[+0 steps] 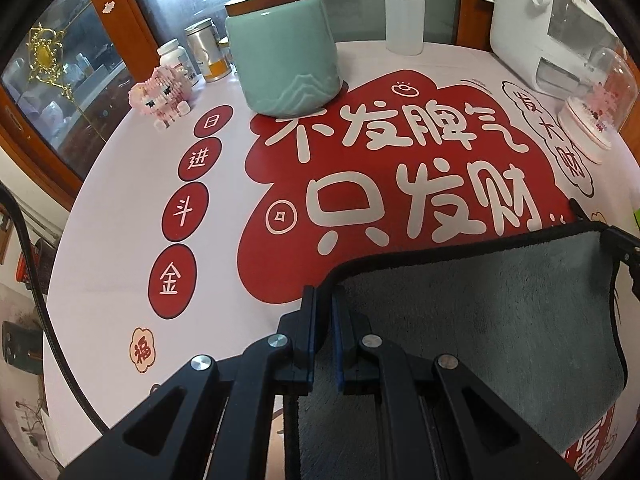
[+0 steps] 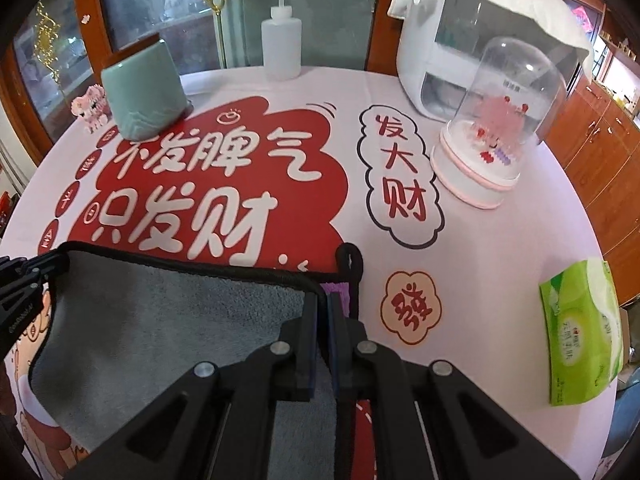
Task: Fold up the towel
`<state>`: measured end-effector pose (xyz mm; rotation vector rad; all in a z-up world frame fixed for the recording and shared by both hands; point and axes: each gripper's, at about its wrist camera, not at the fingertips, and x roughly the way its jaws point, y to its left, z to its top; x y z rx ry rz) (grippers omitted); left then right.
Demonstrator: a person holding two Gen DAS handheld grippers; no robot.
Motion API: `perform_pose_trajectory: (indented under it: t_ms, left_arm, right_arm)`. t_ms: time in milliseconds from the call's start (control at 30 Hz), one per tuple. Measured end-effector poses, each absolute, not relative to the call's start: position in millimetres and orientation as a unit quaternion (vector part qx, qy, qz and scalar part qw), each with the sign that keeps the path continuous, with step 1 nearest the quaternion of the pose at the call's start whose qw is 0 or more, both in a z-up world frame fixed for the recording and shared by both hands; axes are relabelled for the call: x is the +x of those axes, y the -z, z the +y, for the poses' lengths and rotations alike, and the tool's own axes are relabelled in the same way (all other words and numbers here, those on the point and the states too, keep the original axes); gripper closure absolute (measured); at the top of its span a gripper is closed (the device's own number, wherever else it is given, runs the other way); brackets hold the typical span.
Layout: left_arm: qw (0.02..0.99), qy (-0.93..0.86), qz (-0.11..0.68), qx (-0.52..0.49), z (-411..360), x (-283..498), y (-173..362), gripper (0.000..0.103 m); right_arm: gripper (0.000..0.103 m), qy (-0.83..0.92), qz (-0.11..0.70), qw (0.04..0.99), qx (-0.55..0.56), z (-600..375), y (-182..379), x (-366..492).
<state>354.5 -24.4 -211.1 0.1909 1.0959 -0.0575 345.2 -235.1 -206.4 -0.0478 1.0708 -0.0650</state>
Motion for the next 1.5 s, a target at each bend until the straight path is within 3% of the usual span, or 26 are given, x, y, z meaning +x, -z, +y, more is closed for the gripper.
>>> perform_pose_trajectory:
  t_ms: [267,333,367,400,467,500,700,800,900,1500]
  left_arm:
    - [0.847,0.024,0.522,0.094,-24,356,218,0.094]
    - [0.849,0.021,0.520,0.091,-22,355,218,0.090]
    - [0.849,0.021,0.520,0.087,-21,354,218,0.075]
    - [0.849,0.024,0.521,0.081,-20,353,218,0.050]
    - [0.852,0.026,0.518,0.070,-18,351,215,0.016]
    - [0.856,0.026,0.512,0.068,-17,349,212,0.009]
    - [0.863,0.039,0.500,0.070,-21,338,201,0.001]
    - [0.867,0.040,0.492,0.070,-22,329,196,0.001]
    - [0.865,0.050,0.495,0.063,-22,320,192,0.000]
    - [0.879,0.056,0.472,0.027,-15,217,125,0.000]
  right_arm:
    - [0.098,0.040,0.516,0.855,-0.029,-235,215,350]
    - [0.092,0.045,0.519,0.853,-0.032,-235,217,351]
    - [0.090,0.049,0.521,0.852,-0.029,-236,217,351]
    - [0.085,0.048,0.521,0.852,-0.020,-238,217,351]
    - [0.068,0.044,0.520,0.853,0.002,-242,216,348]
    - [0.058,0.044,0.514,0.857,0.010,-243,213,345]
    - [0.028,0.033,0.491,0.870,0.020,-239,196,331]
    - [0.017,0.022,0.492,0.870,0.021,-233,192,324]
    - [0.000,0.011,0.496,0.868,0.020,-228,191,317]
    - [0.000,0.018,0.472,0.881,0.043,-220,134,220]
